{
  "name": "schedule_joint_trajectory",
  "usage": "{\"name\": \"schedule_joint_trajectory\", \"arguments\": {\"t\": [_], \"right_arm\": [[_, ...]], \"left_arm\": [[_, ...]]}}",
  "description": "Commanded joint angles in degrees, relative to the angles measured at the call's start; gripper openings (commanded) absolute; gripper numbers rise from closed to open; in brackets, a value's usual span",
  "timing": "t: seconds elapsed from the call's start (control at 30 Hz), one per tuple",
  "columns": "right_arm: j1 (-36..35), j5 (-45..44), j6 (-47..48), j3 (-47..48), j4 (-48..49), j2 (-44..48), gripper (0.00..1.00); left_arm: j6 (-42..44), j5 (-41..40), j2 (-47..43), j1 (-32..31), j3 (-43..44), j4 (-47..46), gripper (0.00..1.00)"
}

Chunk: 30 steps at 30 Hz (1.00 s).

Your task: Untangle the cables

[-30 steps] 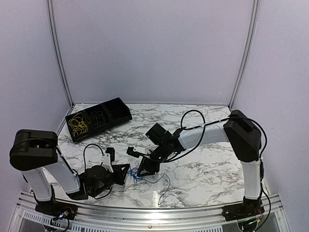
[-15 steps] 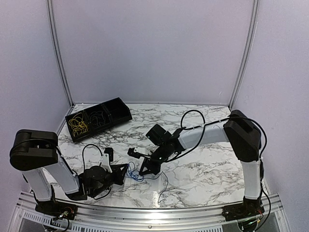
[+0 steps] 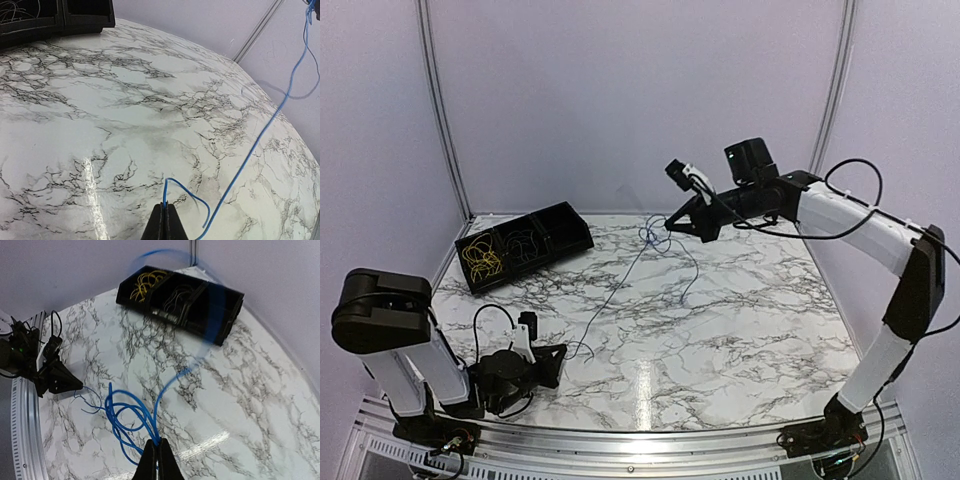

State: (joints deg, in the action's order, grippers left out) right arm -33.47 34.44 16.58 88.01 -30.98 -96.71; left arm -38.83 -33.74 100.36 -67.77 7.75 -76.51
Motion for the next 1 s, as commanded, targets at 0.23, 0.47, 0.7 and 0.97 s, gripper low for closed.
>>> {"name": "schedule_joint_trajectory", "arguments": {"t": [0.23,0.47,0.7,0.97], "right_arm": [[3.8,-2.5,2.9,-3.4,-2.0,7.5,0.01],[6.3,-9.2,2.2,-2.6,0.1,10.1,0.0],[18.9,-16.8,-1.4,6.3,7.5,14.0,0.0],[25.2,-11.9,-1.6,6.1,10.6,15.1,0.0]], "left_arm": [[0.6,-3.8,-5.6,0.0,-3.9,0.1,0.0],[-2.6,-6.4,-10.4,0.0,-5.9,5.7,0.0],[-9.2,-11.9,-14.2,0.0,-6.1,15.9,0.0],[-8.9,-11.4,-13.9,0.0,-5.1,17.3,0.0]]}}
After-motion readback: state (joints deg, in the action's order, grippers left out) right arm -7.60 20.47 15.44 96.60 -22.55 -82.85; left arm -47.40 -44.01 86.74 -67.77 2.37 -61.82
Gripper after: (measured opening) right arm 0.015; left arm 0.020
